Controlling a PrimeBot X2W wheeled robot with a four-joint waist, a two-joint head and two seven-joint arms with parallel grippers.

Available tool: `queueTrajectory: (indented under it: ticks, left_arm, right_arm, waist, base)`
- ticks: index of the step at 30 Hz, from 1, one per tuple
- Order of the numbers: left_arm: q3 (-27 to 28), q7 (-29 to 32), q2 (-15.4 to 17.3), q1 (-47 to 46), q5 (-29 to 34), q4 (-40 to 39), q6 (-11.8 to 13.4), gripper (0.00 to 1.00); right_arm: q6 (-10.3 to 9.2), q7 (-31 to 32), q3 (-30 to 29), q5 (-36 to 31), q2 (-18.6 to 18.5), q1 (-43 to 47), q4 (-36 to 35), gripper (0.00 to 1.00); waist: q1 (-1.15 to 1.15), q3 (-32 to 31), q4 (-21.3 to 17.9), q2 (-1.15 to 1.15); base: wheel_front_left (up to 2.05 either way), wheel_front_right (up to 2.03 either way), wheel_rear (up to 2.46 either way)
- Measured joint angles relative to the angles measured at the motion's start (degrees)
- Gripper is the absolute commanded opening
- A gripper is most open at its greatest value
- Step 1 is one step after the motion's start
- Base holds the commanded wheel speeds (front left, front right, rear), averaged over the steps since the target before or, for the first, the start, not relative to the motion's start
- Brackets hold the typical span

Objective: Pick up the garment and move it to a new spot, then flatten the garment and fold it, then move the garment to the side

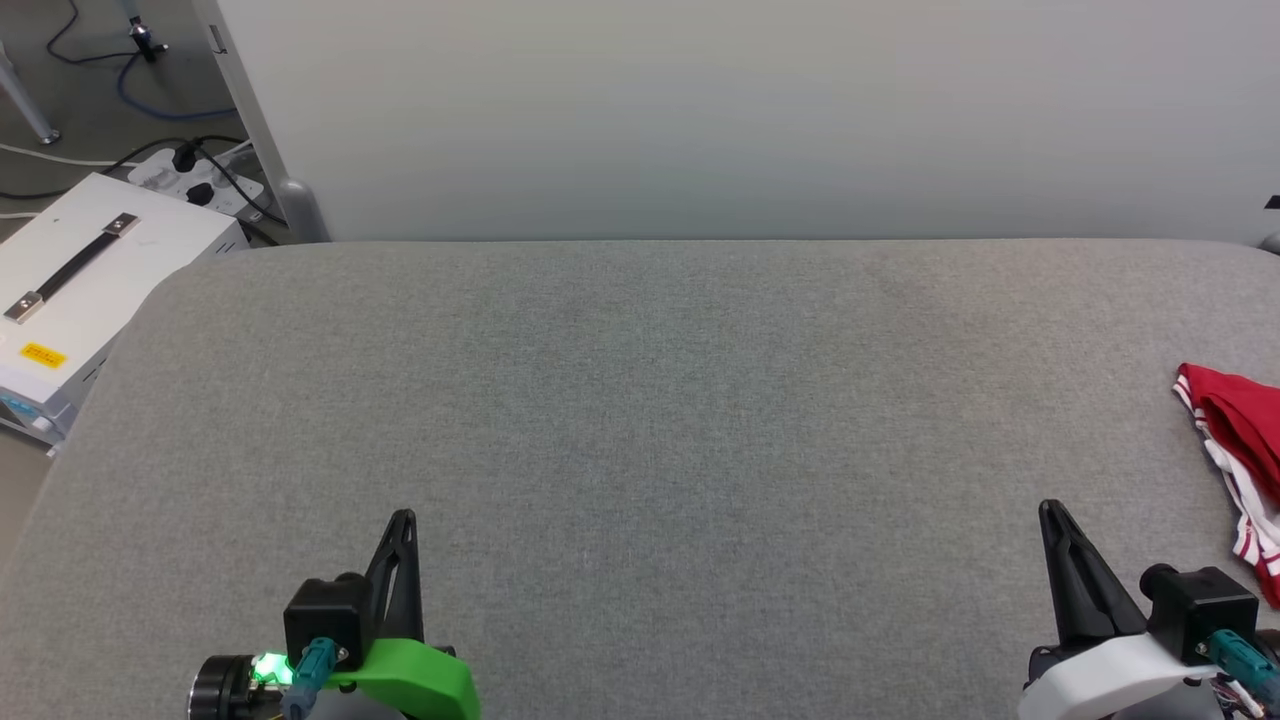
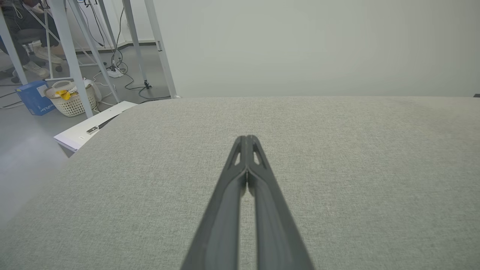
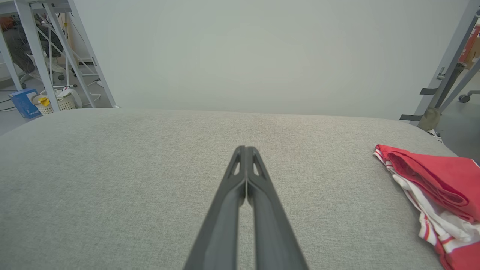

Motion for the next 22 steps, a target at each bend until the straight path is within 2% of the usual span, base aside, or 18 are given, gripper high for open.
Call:
queueTrajectory:
  ticks: [22]
  left_arm:
    - [1.14, 2.69, -0.11, -1.24, 1.23, -1.02, -0.24, 0.0]
  right_arm:
    - [0.0, 2.65, 0.57, -2.01, 0.34, -2.3, 0.05, 0.0]
  waist:
    - [0.0, 0.6, -0.02, 0.0]
  base:
    - [0.0, 0.0, 0.0]
